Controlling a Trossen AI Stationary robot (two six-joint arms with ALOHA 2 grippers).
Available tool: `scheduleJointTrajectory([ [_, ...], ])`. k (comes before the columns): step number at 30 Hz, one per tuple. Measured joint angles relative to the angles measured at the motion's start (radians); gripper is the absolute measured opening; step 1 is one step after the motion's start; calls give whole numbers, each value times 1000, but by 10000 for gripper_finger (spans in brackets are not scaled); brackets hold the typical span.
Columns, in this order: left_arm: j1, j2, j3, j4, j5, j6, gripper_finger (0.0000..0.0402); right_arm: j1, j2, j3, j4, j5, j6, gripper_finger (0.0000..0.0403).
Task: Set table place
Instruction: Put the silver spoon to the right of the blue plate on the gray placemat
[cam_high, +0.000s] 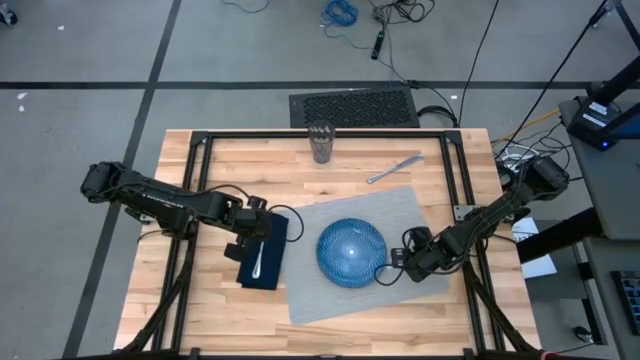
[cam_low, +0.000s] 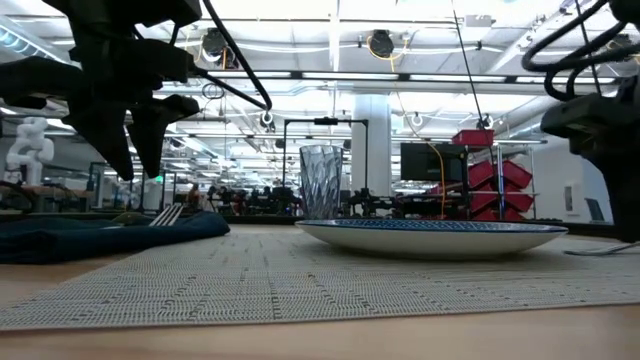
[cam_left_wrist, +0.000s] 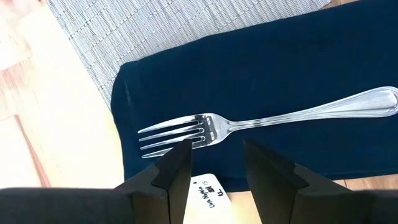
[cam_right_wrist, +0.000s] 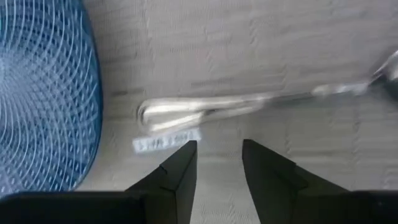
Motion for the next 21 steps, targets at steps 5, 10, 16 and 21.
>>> scheduleJointTrajectory([
  [5,0,0,0,0,0,0,130,0,30,1,69,-80,-31,116],
  [10,0,0,0,-1,0,0,130,0,87,6,192,-127,-71,116],
  [16,0,0,0,-1,0,0,130,0,154,7,344,-130,-124,105],
  [21,0,0,0,0,0,0,130,1,168,51,295,-123,-177,75],
])
